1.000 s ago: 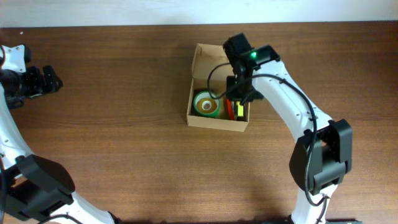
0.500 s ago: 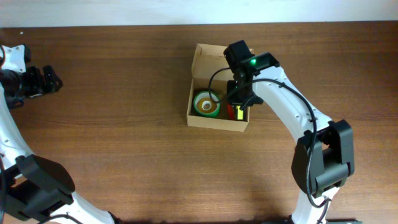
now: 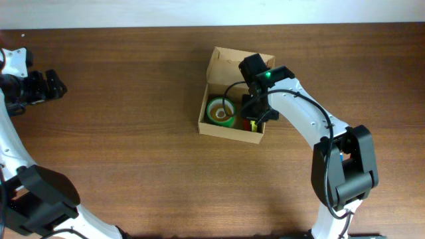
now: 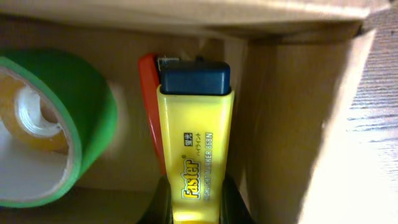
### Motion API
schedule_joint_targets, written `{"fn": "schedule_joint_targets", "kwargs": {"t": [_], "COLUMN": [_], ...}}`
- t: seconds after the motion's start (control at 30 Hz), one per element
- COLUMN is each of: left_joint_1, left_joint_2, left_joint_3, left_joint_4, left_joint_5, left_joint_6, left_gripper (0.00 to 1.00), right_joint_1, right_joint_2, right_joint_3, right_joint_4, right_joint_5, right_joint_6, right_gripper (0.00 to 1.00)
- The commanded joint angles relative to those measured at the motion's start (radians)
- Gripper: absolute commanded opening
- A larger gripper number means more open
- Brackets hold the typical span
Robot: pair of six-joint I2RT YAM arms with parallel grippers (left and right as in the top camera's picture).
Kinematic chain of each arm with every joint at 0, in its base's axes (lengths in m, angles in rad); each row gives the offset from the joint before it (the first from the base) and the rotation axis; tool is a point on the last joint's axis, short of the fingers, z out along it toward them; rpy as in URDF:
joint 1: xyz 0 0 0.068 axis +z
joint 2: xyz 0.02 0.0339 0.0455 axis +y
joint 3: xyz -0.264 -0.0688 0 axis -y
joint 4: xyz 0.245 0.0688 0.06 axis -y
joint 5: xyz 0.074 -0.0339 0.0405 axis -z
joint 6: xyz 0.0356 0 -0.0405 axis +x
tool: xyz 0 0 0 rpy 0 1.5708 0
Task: Pack container
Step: 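Lower the highlighter into the box next to the stapler and release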
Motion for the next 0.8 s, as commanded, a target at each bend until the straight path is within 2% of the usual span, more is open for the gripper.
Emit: {"fn": "schedule_joint_targets", "kwargs": {"t": [0.0,0.53,0.63,0.77], "left_joint_1": [0.0,0.0,0.0,0.0], "left_joint_2": [-0.003,-0.003,-0.003,-0.003], "left_joint_3": [-0.005,-0.005,-0.005,-0.005], "left_joint_4": [0.0,0.0,0.0,0.0], "left_joint_5": [0.011,0.011,0.011,0.011], "left_joint_6": [0.013,0.013,0.013,0.013], "left_gripper": [1.0,1.0,1.0,1.0], "right_joint_1": [0.001,0.001,0.001,0.001], "right_joint_2": [-0.032,-0.032,-0.032,-0.032], "right_joint_3": [-0.015,-0.113,-0.113,-0.113], "right_joint_4": [0.014,0.073,0.074,0.08], "right_joint_5": [-0.005,-0.009,-0.009,-0.008], "right_joint_6": [0.031,0.057,0.057,0.053], "right_gripper": [0.04,0.05,0.22,0.27]}}
